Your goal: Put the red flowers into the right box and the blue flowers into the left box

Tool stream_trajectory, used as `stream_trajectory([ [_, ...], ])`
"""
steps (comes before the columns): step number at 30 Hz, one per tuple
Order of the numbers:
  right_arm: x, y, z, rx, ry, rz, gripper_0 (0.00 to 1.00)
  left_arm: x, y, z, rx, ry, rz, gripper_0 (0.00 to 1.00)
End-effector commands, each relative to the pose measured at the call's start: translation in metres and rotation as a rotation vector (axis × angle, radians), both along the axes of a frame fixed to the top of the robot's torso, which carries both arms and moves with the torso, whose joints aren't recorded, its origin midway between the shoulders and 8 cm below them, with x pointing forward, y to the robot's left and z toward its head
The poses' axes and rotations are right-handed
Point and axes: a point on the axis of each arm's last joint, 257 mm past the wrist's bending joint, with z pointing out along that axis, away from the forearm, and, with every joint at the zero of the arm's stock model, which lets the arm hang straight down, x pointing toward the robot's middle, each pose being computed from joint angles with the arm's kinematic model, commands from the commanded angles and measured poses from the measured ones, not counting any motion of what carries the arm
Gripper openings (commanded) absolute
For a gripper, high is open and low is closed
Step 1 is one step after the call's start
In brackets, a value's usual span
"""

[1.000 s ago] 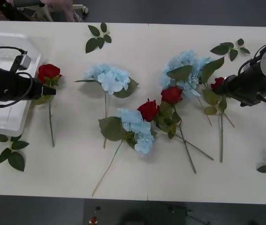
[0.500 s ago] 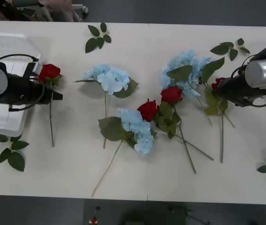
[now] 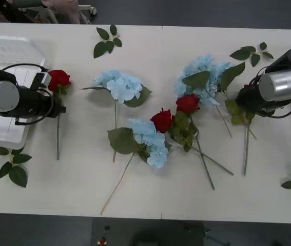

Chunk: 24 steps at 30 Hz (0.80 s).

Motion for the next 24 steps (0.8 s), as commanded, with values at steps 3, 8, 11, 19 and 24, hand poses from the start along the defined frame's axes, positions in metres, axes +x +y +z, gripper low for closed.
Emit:
stream_trajectory([
  [3, 0.007, 0.007, 0.007, -0.031, -0.015, 0.059, 0.00, 0.017, 0.005, 0.028, 0.014, -0.061, 0.004, 0.00],
  [8, 0.020, 0.001, 0.033, -0.012, -0.056, 0.054, 0.00, 0.022, 0.008, 0.040, 0.026, -0.093, -0.005, 0.00],
  [11, 0.030, -0.004, 0.069, -0.005, -0.079, 0.060, 0.00, 0.028, 0.009, 0.065, 0.040, -0.155, -0.033, 0.00],
  [19, 0.024, -0.082, 0.203, -0.370, -0.036, 0.244, 0.00, -0.017, -0.117, 0.223, -0.230, -0.345, -0.298, 0.00],
  [24, 0.012, -0.175, 0.283, -0.842, 0.076, 0.382, 0.00, -0.067, -0.256, 0.300, -0.765, -0.391, -0.402, 0.00],
])
